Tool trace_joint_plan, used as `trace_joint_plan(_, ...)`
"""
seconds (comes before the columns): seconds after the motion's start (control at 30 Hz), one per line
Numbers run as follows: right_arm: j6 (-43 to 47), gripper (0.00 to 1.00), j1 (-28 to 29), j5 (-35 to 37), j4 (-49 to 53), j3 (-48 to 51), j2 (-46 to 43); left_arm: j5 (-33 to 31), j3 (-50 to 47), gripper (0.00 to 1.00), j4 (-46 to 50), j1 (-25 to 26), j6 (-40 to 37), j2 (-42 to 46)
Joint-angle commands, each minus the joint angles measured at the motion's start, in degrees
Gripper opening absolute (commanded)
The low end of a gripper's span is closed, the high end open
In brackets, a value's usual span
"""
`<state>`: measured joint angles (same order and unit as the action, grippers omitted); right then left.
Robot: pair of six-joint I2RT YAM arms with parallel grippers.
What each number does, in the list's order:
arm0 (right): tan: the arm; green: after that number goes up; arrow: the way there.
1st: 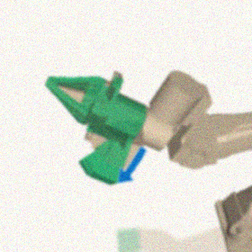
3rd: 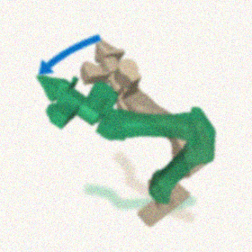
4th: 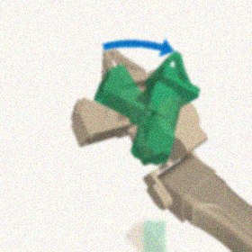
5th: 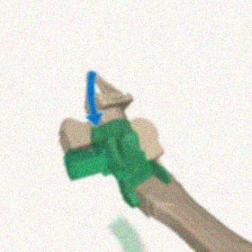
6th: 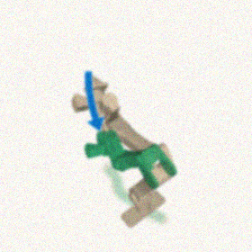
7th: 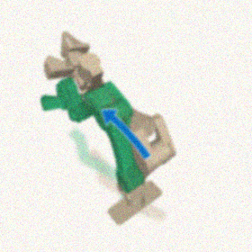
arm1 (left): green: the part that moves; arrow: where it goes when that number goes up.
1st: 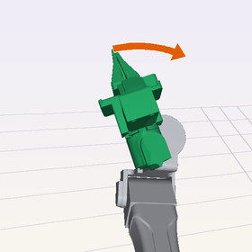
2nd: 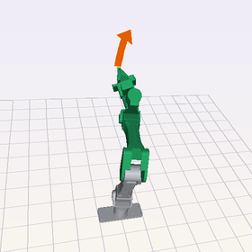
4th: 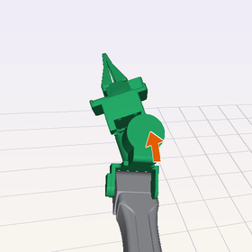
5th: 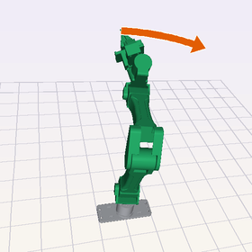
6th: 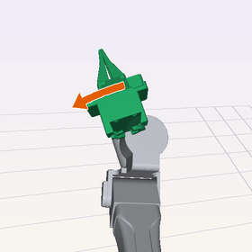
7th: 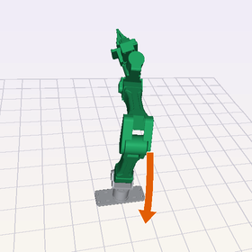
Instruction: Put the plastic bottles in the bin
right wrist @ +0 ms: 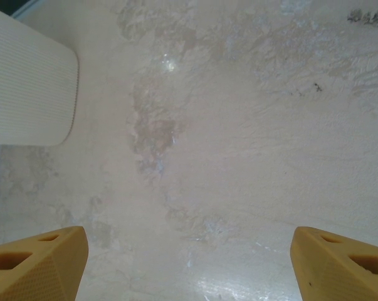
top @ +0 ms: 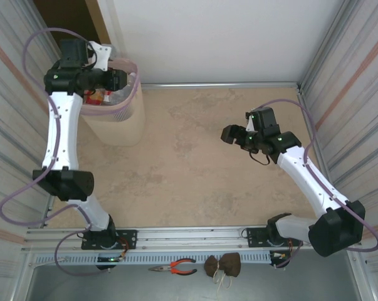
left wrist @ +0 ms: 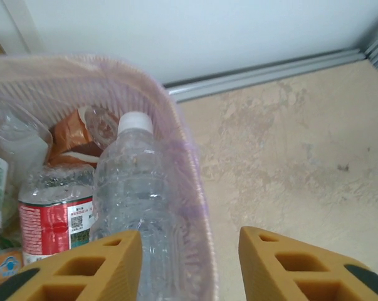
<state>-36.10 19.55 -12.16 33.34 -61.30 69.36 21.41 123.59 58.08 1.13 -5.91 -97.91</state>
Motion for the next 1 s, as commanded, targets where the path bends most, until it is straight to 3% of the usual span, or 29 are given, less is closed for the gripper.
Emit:
trace_joint_plan(0.0,2.56,0.83,-2.51,-1.07,0.79,-2.32,-1.65,0.38,-5.49,0.49,-1.85,-0.06,2.89,7.02)
trace_joint_plan(0.17,6.61,0.87,-6.87,2.04,1.61,-2.06,-2.72,-0.28,-25.25,0.68,-12.95,0.26,8.1,18.76)
trace_joint_plan(0.2,7.31,0.9,-7.7,2.77,1.76,-1.77,-2.87,-0.56,-28.93,0.71,-15.02,0.35,8.83,21.07)
trace_joint_plan(0.23,8.01,1.0,-8.65,3.91,1.98,-1.51,-3.08,-1.11,-32.76,0.75,-17.16,0.43,9.72,23.52)
trace_joint_plan(0.4,11.51,0.99,-12.38,9.74,-0.09,2.68,-5.08,-2.65,-48.78,0.98,-23.77,0.45,13.45,32.89)
trace_joint_plan(0.57,14.56,0.99,-15.18,14.16,-5.49,8.56,-6.16,-5.63,-61.95,0.99,-28.42,0.63,16.42,38.86)
trace_joint_plan(0.77,20.54,0.99,-15.64,23.48,-20.28,20.58,-7.22,-18.99,-79.29,0.99,-38.94,2.04,18.57,43.71)
trace_joint_plan(0.97,27.65,0.99,-16.17,29.39,-33.85,29.0,-3.39,-24.14,-91.77,0.99,-53.83,2.04,15.25,44.28)
